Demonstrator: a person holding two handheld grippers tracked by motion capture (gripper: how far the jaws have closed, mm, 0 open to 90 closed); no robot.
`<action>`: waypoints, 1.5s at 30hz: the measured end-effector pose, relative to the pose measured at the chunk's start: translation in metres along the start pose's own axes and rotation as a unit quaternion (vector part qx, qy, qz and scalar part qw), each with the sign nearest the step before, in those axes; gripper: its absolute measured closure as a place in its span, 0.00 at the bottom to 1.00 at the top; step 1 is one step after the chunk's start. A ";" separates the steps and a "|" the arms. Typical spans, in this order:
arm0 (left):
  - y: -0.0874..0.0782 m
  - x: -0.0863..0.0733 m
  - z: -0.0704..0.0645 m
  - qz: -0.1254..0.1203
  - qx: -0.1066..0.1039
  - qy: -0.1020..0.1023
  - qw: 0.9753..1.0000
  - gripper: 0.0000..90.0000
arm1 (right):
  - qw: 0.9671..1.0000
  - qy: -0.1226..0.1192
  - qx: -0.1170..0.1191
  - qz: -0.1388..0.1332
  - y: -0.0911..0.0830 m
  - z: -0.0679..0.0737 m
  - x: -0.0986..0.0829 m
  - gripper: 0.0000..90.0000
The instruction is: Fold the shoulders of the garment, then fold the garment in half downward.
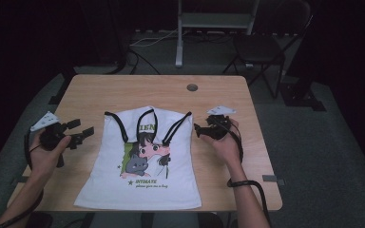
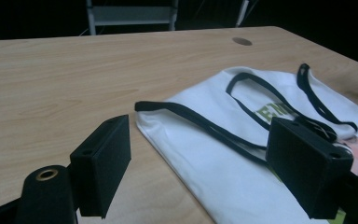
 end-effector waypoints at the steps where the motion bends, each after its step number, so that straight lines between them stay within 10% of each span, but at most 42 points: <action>1: 0.002 0.001 0.001 0.001 0.001 -0.002 1.000 0.24 | 1.000 0.003 -0.002 -0.002 -0.003 -0.002 0.000 0.22; 19: 0.015 0.014 0.001 0.017 -0.005 0.001 1.000 0.24 | 0.999 0.018 -0.023 -0.020 -0.033 -0.027 0.001 0.22; 34: 0.103 0.030 0.034 0.119 0.021 -0.020 0.992 0.24 | 0.999 0.039 0.011 0.028 0.046 -0.023 0.044 0.25; 45: 0.129 0.010 0.038 0.168 0.026 -0.033 0.985 0.24 | 0.995 0.055 0.044 0.075 0.095 -0.005 0.031 0.41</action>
Point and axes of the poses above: each handheld gripper's, and its own axes: y roughly forward along the jaws, x roughly out of its top, z roughly to its left, the point moved 7 cm from there along y, roughly forward along the jaws, and after that the axes turned 3 degrees about x, right-handed, at the moved point
